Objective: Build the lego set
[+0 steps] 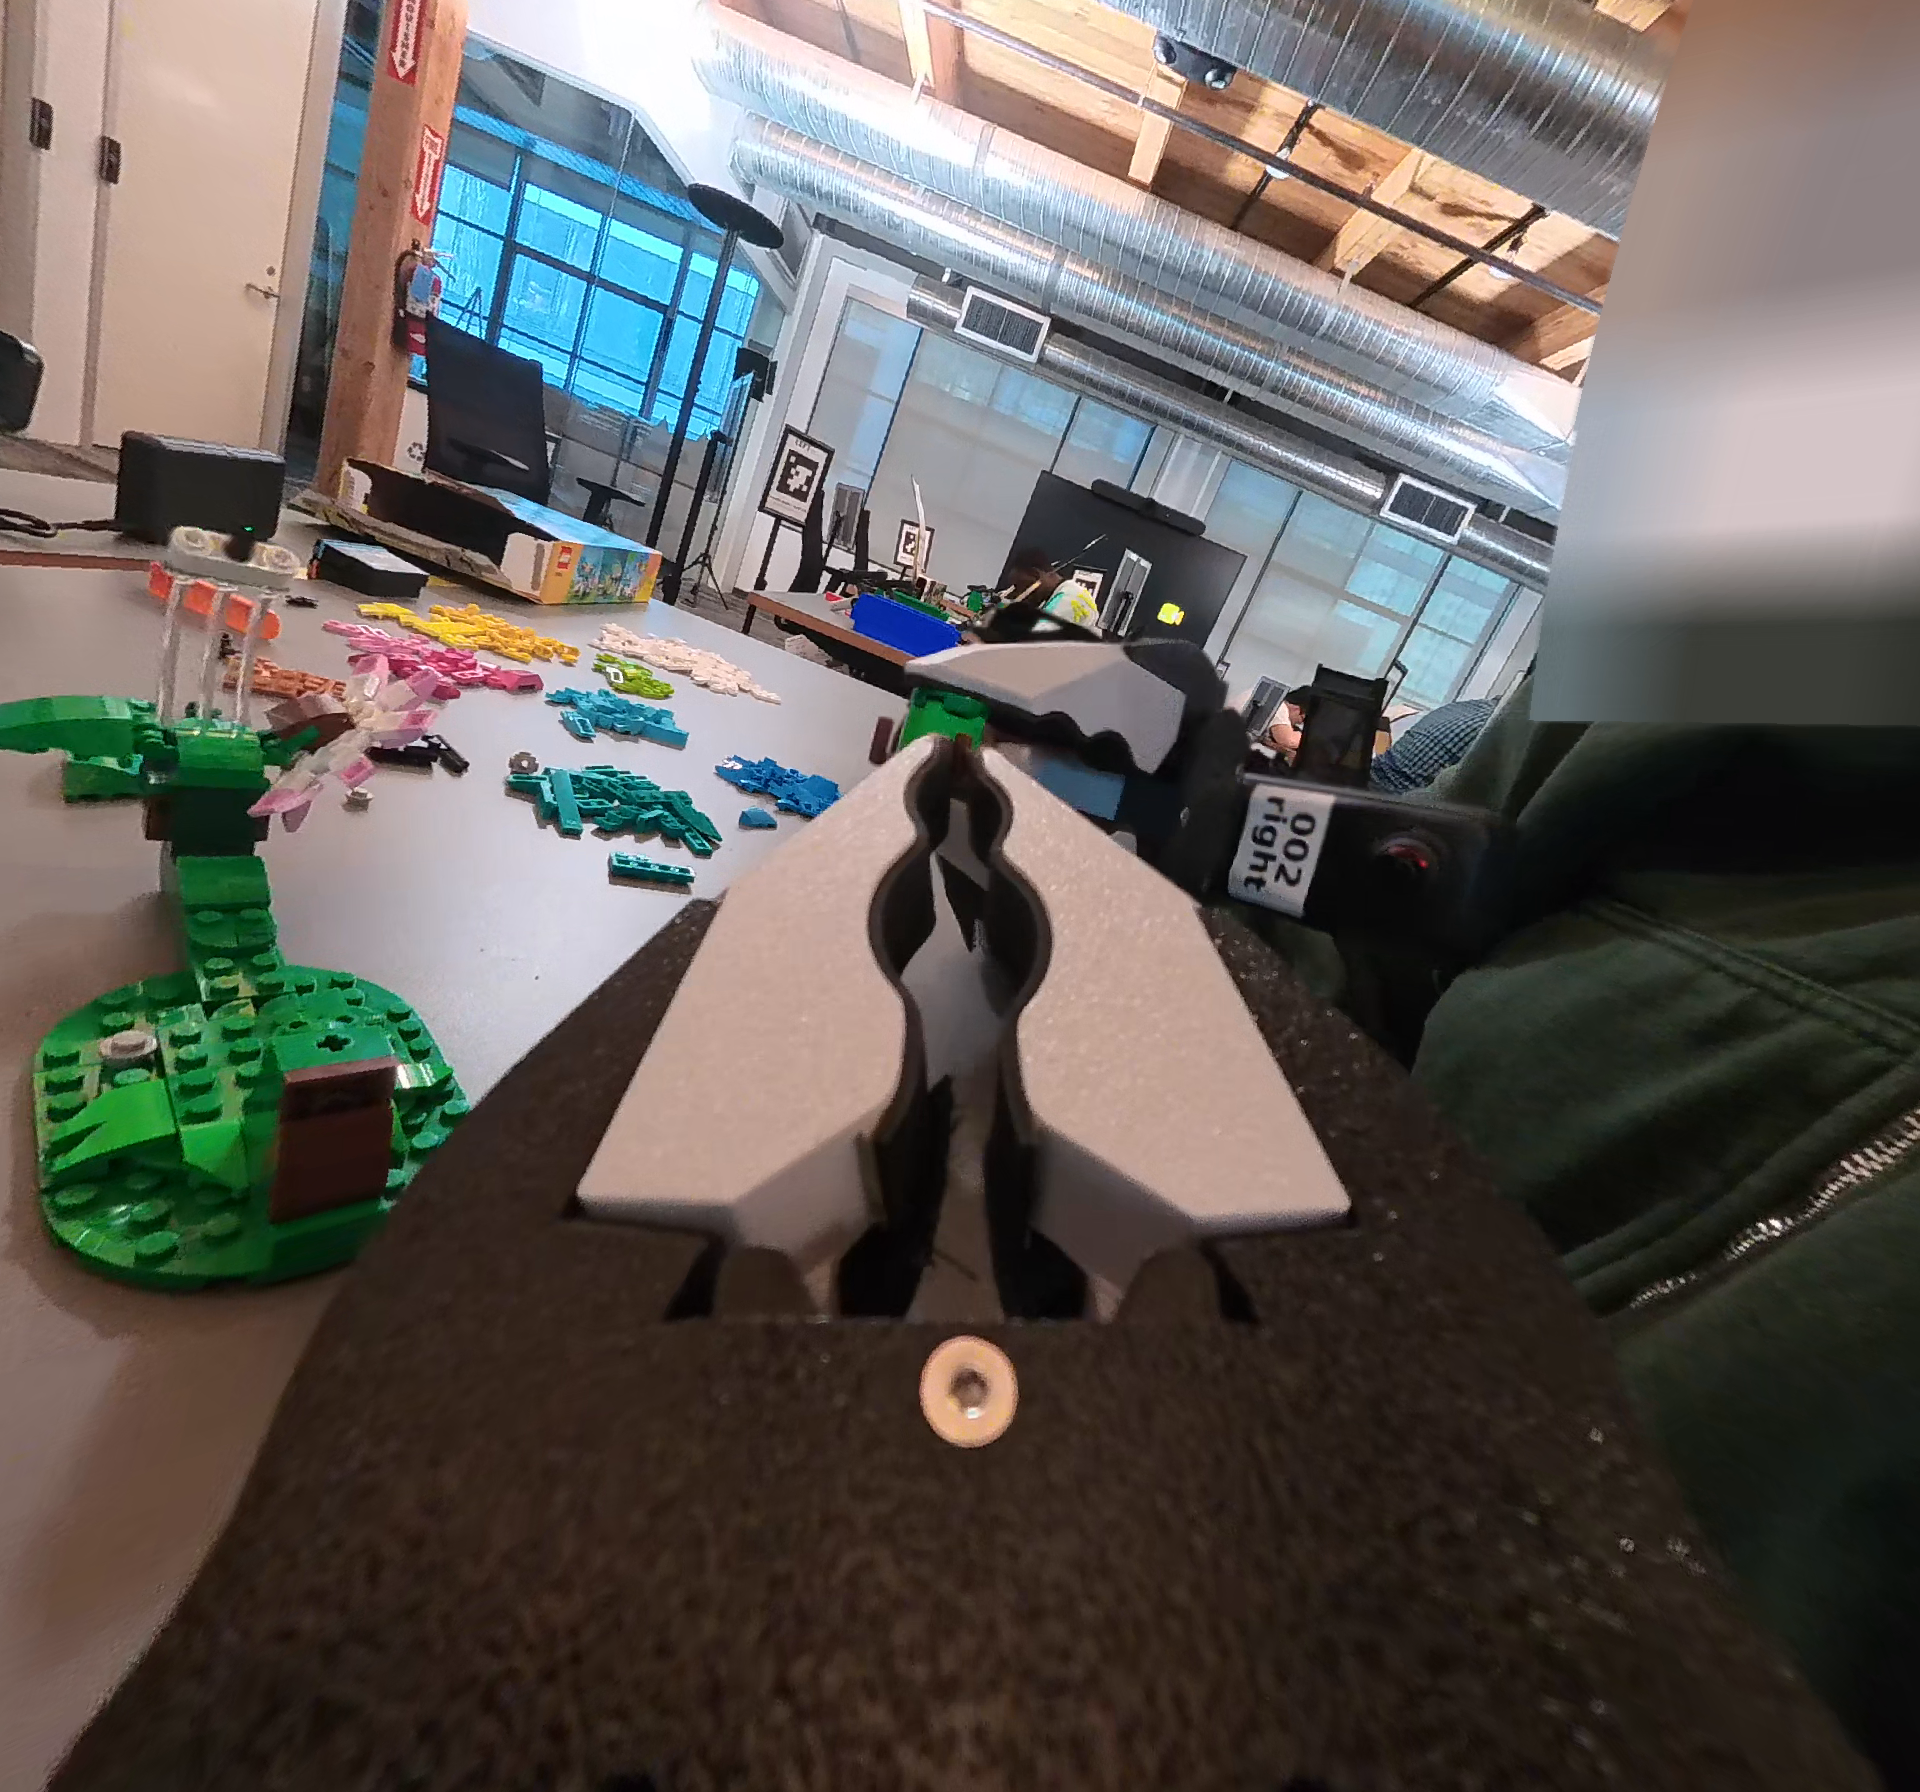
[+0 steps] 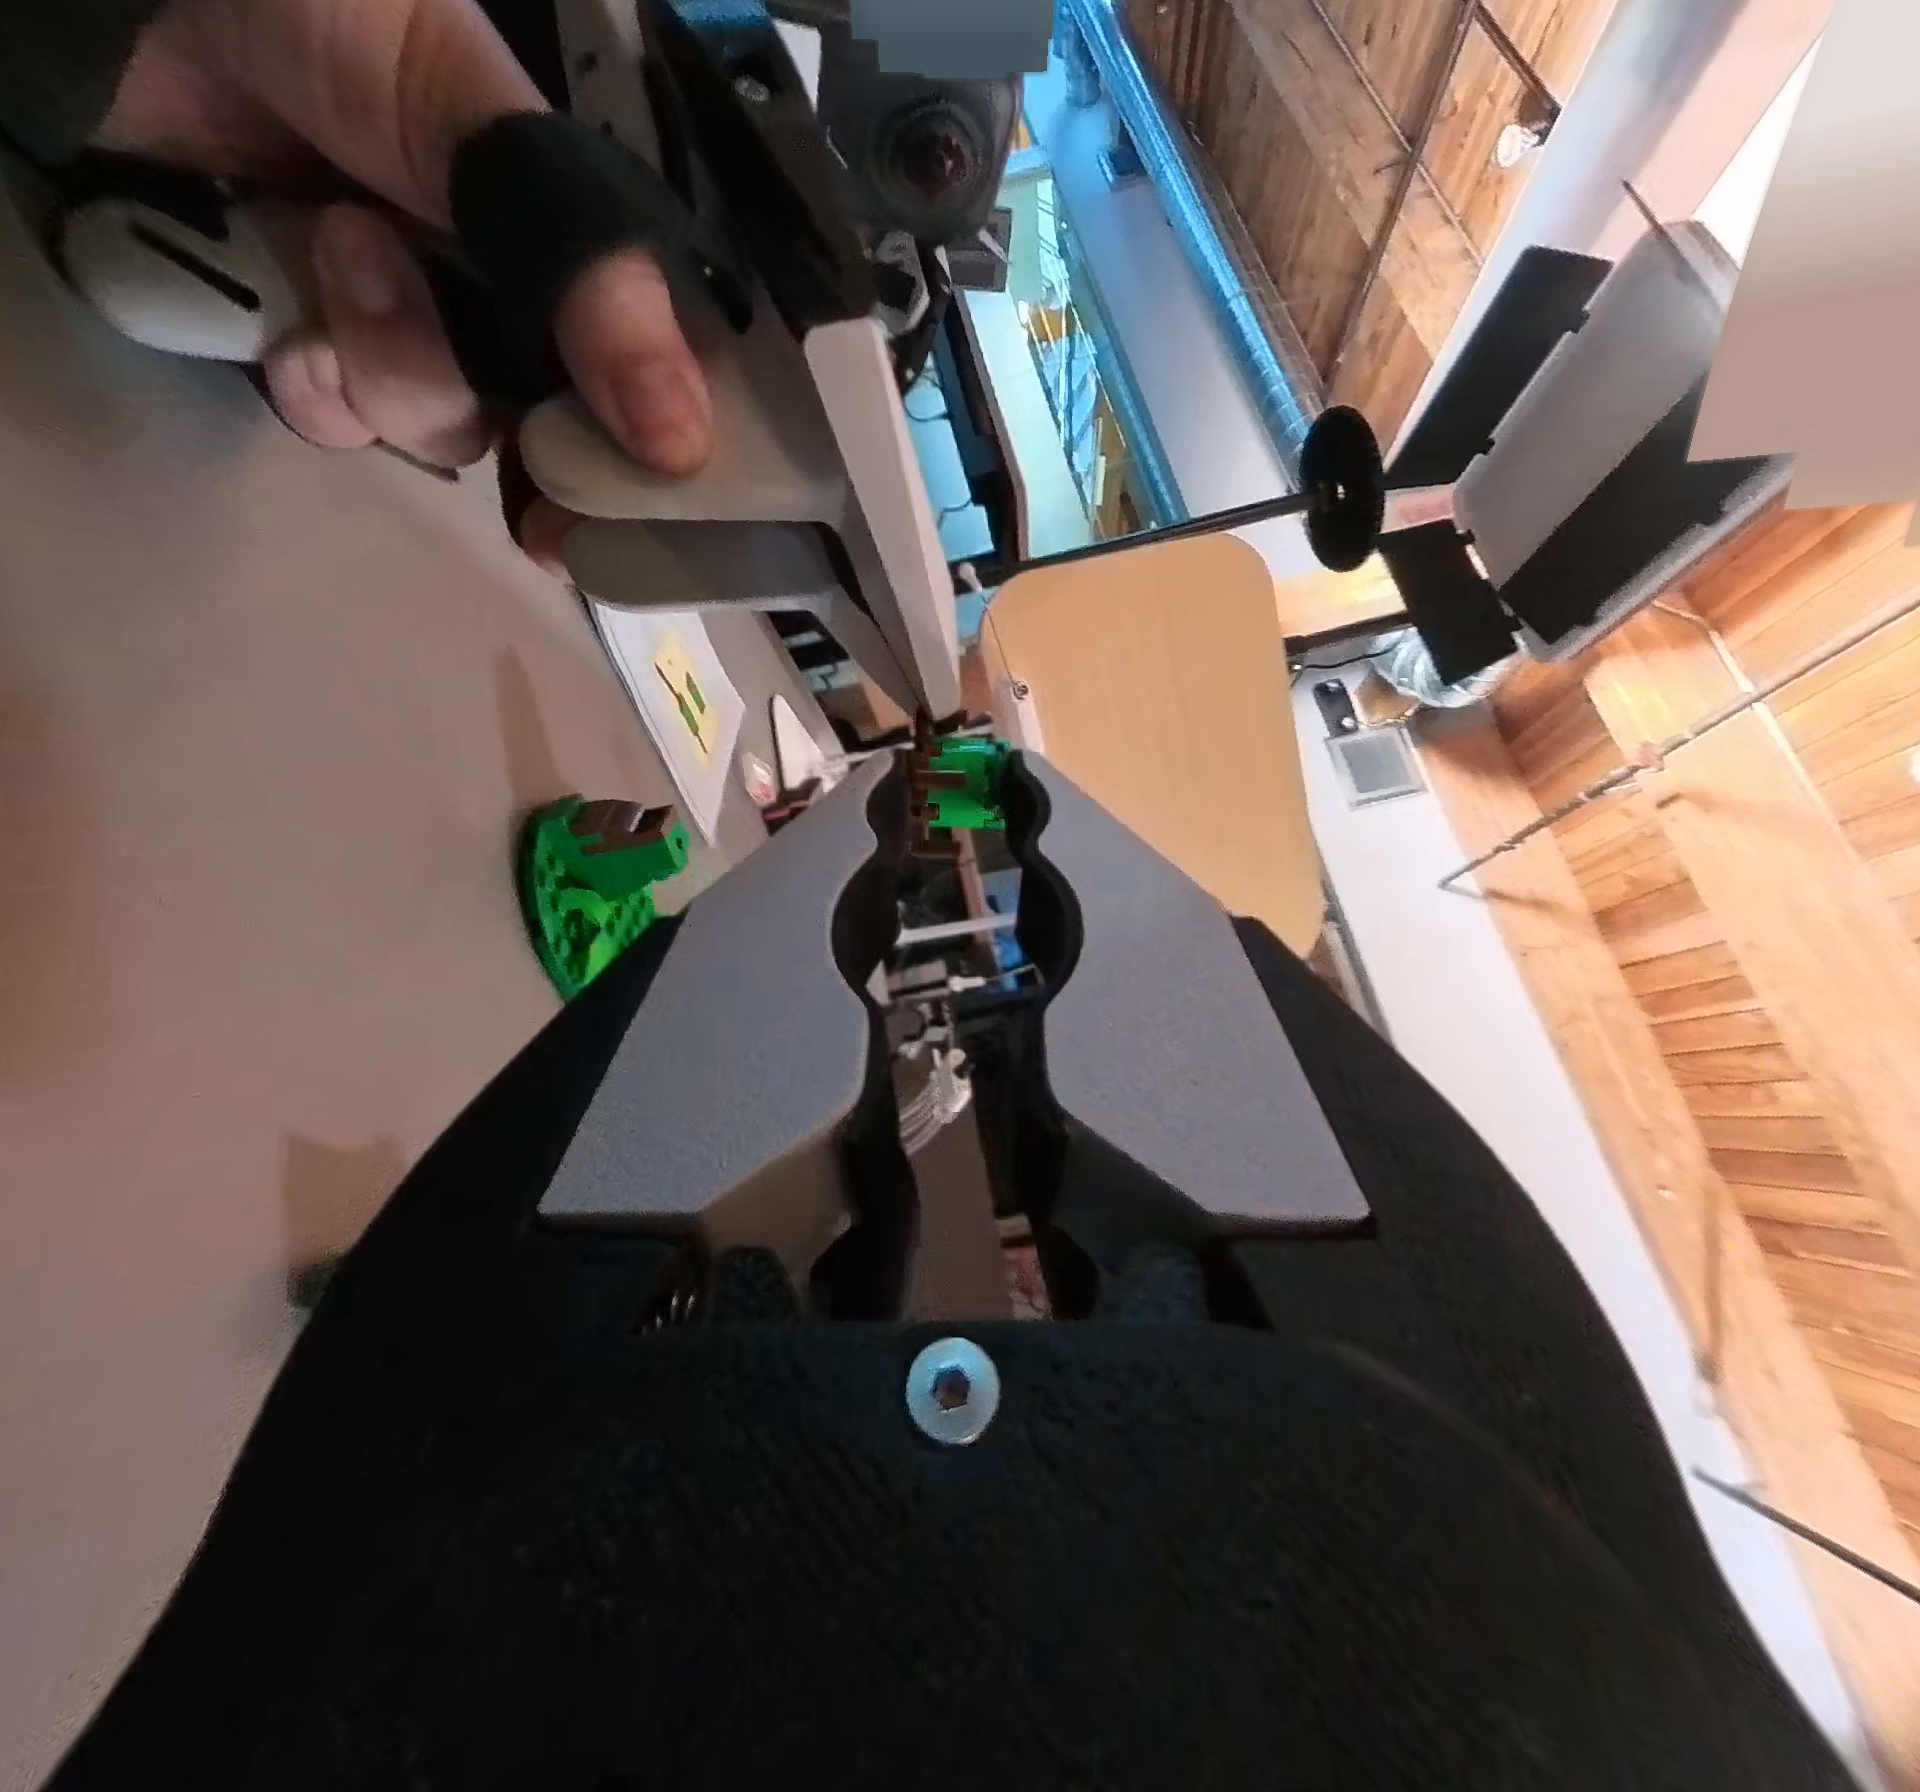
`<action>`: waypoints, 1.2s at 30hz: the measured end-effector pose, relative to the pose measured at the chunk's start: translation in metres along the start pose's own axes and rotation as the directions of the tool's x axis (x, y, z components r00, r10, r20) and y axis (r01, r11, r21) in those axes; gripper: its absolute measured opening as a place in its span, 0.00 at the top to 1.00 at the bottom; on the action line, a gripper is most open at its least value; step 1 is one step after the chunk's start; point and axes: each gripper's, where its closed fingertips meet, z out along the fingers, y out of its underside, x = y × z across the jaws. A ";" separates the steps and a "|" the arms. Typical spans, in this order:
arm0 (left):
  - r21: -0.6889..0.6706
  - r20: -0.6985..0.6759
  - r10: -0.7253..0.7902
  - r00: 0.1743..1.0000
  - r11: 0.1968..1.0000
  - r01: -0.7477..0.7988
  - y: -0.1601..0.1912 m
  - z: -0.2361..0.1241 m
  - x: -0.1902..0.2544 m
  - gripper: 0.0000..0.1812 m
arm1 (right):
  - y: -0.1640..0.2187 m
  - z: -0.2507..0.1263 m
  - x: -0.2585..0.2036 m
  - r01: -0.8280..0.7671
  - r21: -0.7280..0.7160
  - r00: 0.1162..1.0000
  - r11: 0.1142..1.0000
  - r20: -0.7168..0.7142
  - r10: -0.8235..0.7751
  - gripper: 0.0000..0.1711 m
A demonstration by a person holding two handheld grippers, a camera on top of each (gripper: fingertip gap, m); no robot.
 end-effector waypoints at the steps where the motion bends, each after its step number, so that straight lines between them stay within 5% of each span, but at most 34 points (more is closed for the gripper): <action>1: 0.001 0.003 -0.005 1.000 1.000 0.005 0.000 0.000 -0.001 1.00 | 0.001 0.000 0.000 0.025 -0.011 1.000 1.000 -0.007 -0.025 0.91; 4: 0.001 0.013 -0.009 1.000 1.000 0.009 0.000 0.000 -0.002 1.00 | 0.002 0.001 -0.001 0.029 -0.031 1.000 0.999 0.002 -0.029 0.91; 7: 0.007 0.032 0.009 0.999 1.000 -0.009 -0.001 0.000 -0.004 1.00 | 0.003 0.002 -0.003 -0.161 -0.013 0.985 0.987 0.060 0.161 0.91; 12: 0.024 0.095 0.128 0.987 0.991 -0.130 -0.006 -0.001 -0.005 0.95 | 0.004 0.003 -0.005 -0.527 0.007 0.835 0.850 0.193 0.516 0.91; 18: -0.056 0.148 0.275 0.950 0.961 -0.270 0.002 0.002 -0.005 0.91 | 0.007 0.000 -0.004 -0.711 -0.014 0.673 0.703 0.275 0.686 0.91; 23: -0.039 0.137 0.283 0.949 0.959 -0.280 -0.001 0.001 -0.002 0.94 | 0.009 -0.001 -0.006 -0.734 -0.017 0.644 0.679 0.299 0.704 0.91; 36: -0.064 0.178 0.213 0.961 0.977 -0.204 0.002 0.000 -0.013 0.99 | 0.007 0.005 -0.015 -0.576 -0.018 0.791 0.817 0.240 0.563 0.91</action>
